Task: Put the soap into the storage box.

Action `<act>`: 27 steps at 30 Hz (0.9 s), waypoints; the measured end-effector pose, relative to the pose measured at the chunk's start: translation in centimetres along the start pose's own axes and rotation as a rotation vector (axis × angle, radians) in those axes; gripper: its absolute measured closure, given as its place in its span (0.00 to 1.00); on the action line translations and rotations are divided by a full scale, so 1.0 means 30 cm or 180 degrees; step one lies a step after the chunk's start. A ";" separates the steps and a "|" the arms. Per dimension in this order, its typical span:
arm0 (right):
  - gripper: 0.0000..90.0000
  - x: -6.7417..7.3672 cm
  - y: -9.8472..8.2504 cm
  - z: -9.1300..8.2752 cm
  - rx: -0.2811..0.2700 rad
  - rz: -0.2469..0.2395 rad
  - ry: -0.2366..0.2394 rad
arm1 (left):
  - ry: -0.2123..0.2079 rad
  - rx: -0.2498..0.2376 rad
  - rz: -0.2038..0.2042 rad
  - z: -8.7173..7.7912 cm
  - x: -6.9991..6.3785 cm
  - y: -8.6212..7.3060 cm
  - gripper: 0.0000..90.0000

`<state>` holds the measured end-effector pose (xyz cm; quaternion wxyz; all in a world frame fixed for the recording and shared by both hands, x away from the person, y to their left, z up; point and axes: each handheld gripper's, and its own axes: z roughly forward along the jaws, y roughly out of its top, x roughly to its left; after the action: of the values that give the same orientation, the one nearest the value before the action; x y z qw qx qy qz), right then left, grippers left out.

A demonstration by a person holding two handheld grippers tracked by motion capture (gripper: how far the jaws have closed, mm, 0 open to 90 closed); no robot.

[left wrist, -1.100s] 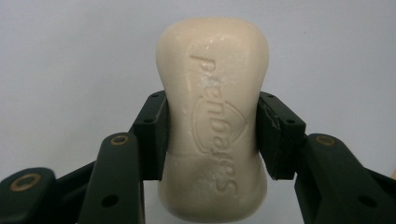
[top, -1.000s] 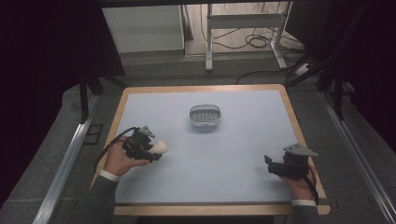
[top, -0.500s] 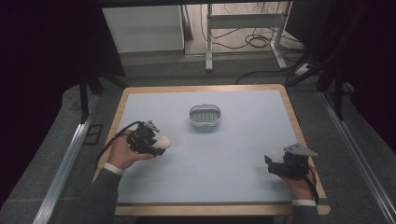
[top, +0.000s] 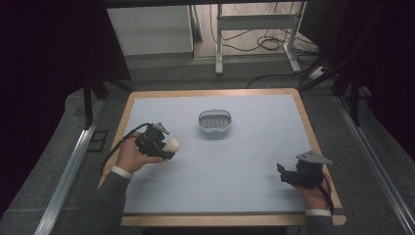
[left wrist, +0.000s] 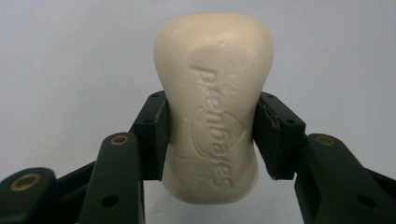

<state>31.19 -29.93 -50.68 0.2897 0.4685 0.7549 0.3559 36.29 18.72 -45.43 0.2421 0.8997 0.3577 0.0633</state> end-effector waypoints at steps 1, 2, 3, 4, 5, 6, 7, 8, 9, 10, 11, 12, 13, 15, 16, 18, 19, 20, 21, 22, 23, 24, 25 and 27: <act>0.07 0.000 0.000 0.000 -0.0001 0.0001 -0.0001 | 0.0005 -0.0007 0.0007 0.001 0.001 0.005 0.56; 0.07 -0.001 -0.001 0.000 0.0000 0.0002 -0.0003 | 0.0016 -0.0013 0.0006 0.001 0.001 0.009 0.56; 0.07 -0.001 -0.001 0.001 0.0002 0.0001 -0.0005 | 0.0011 -0.0008 0.0011 0.001 0.003 0.014 0.56; 0.07 -0.001 -0.002 0.002 0.0011 0.0002 -0.0005 | 0.0014 -0.0010 0.0009 0.002 0.004 0.018 0.56; 0.07 -0.001 -0.002 0.002 0.0014 0.0003 -0.0005 | 0.0013 -0.0005 0.0012 0.002 0.005 0.022 0.56; 0.07 -0.002 -0.002 0.002 0.0019 0.0003 0.0000 | 0.0009 -0.0001 0.0014 0.003 0.005 0.027 0.56; 0.07 -0.002 -0.002 0.002 0.0021 0.0002 -0.0001 | 0.0015 0.0013 0.0026 0.003 0.006 0.032 0.56; 0.07 -0.002 -0.002 0.002 0.0020 0.0002 -0.0002 | 0.0014 0.0007 0.0021 0.004 0.005 0.036 0.56; 0.07 -0.002 -0.002 0.001 0.0019 0.0001 -0.0006 | 0.0000 0.0003 0.0022 0.005 0.007 0.040 0.56; 0.07 -0.003 -0.002 0.001 0.0013 0.0003 -0.0008 | -0.0005 0.0003 0.0018 0.005 0.009 0.043 0.56; 0.07 -0.004 -0.002 0.001 0.0016 0.0005 -0.0013 | 0.0002 0.0010 0.0027 0.006 0.010 0.047 0.56; 0.07 -0.004 -0.003 0.002 0.0018 0.0017 -0.0013 | 0.0020 0.0006 0.0022 0.009 0.010 0.050 0.56; 0.07 -0.005 -0.004 0.003 0.0021 0.0015 -0.0008 | 0.0020 0.0006 0.0022 0.009 0.010 0.050 0.56; 0.07 -0.005 -0.005 0.004 0.0031 0.0009 -0.0008 | 0.0028 -0.0002 0.0028 0.010 0.013 0.060 0.56; 0.07 -0.005 -0.005 0.004 0.0032 0.0007 -0.0010 | 0.0034 0.0003 0.0037 0.010 0.014 0.064 0.56; 0.07 -0.005 -0.005 0.004 0.0032 0.0011 -0.0005 | 0.0042 0.0003 0.0042 0.011 0.016 0.070 0.56; 0.07 -0.005 -0.005 0.004 0.0033 0.0007 -0.0006 | 0.0044 -0.0002 0.0044 0.012 0.017 0.073 0.56; 0.07 -0.005 -0.005 0.004 0.0034 0.0009 -0.0007 | 0.0045 -0.0004 0.0038 0.012 0.017 0.076 0.56; 0.07 -0.006 -0.005 0.004 0.0034 0.0009 -0.0006 | 0.0050 -0.0002 0.0044 0.012 0.018 0.078 0.56; 0.07 -0.006 -0.005 0.004 0.0039 0.0006 -0.0004 | 0.0053 -0.0002 0.0047 0.012 0.018 0.082 0.56; 0.07 -0.006 -0.005 0.004 0.0040 0.0006 -0.0004 | 0.0058 -0.0003 0.0051 0.011 0.019 0.086 0.56; 0.07 -0.005 -0.005 0.005 0.0037 0.0007 -0.0004 | 0.0065 0.0000 0.0063 0.011 0.019 0.090 0.56; 0.07 -0.005 -0.005 0.005 0.0039 0.0006 -0.0003 | 0.0074 -0.0006 0.0066 0.010 0.019 0.094 0.56; 0.07 -0.005 -0.006 0.005 0.0042 0.0005 -0.0001 | 0.0040 -0.0018 0.0060 0.009 0.023 0.099 0.56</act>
<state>31.29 -30.08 -50.89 0.2864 0.4711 0.7568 0.3511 38.70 17.20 -44.29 0.2418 0.9019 0.3505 0.0723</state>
